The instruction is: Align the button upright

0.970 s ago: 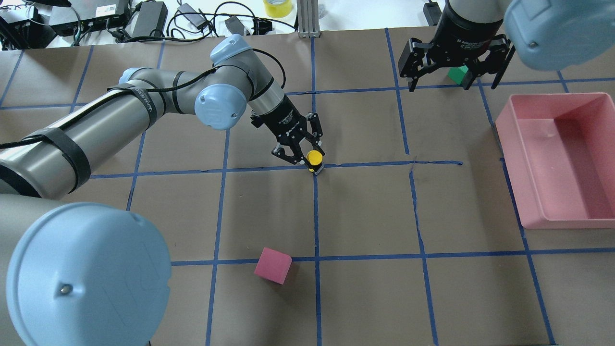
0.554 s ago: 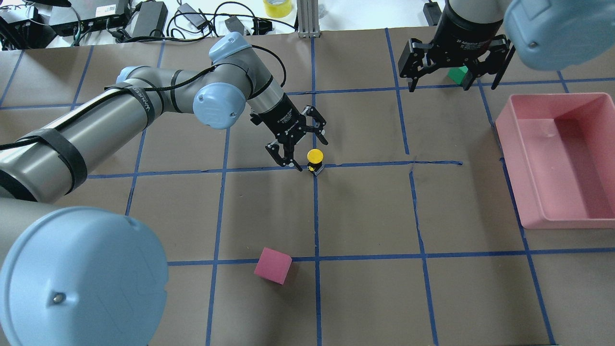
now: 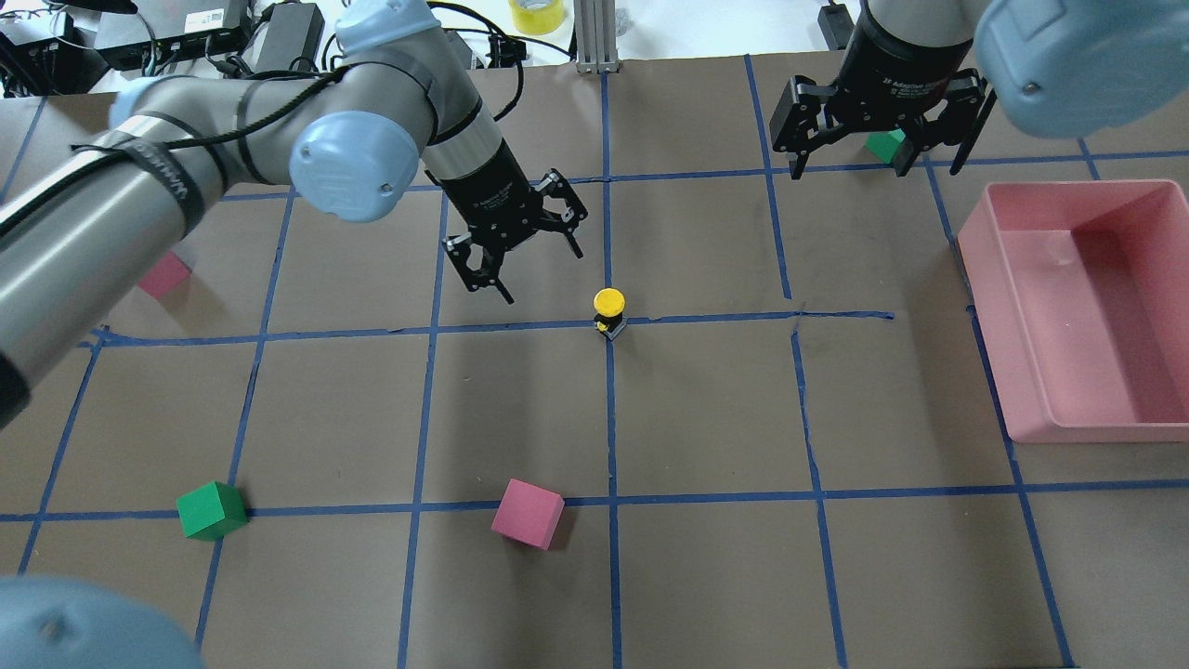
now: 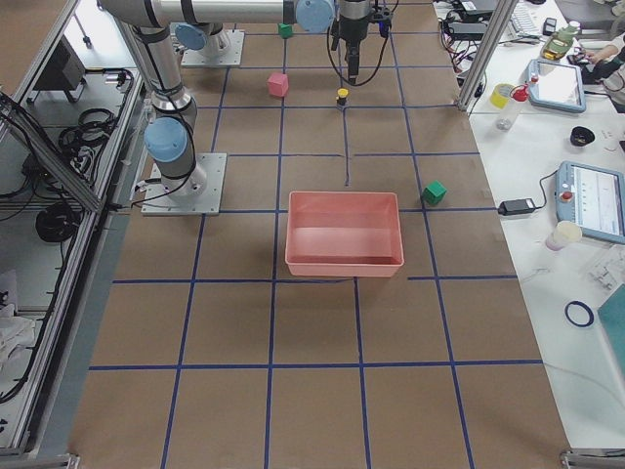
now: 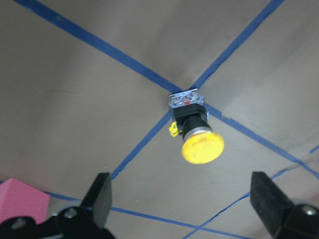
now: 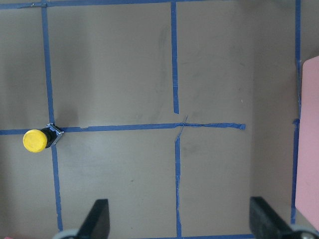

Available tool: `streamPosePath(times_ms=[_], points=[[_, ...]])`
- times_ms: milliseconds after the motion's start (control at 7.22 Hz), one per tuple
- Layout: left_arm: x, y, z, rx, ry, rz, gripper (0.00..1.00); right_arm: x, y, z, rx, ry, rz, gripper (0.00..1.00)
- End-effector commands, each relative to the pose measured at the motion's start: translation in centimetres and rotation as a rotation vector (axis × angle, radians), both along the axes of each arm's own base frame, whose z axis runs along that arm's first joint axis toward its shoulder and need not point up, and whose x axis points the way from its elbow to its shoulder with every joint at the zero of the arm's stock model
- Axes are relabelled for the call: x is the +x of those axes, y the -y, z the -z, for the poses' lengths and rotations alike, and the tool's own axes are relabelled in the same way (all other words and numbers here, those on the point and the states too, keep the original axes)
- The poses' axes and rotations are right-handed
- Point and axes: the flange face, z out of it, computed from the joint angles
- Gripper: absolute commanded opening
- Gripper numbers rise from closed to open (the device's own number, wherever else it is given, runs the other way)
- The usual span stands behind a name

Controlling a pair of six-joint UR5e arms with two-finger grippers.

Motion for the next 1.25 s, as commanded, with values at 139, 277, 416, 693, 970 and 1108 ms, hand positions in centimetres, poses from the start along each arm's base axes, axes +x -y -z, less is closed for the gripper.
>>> streamPosePath(times_ms=[139,277,416,693,970,1108], points=[[3.4,-7.7,-11.7,-0.231,0.119,0.444,1.00,0.0,0.0,0.0,0.000,0.000,0.000,1.00],[4.6,-9.0,-13.9,-0.282,0.170,0.552,1.00,0.0,0.0,0.0,0.000,0.000,0.000,1.00],[6.3,-9.3,-14.3,-0.281,0.247,0.580,1.00,0.0,0.0,0.0,0.000,0.000,0.000,1.00],[11.3,-5.9,-15.6,-0.316,0.260,0.484,1.00,0.0,0.0,0.1,0.002,0.000,0.000,1.00],[9.9,-4.2,-16.3,-0.338,0.219,0.482,1.00,0.0,0.0,0.2,0.005,0.000,0.000,1.00],[9.1,-4.3,-16.0,-0.342,0.208,0.492,1.00,0.0,0.0,0.2,0.005,0.001,0.000,1.00]])
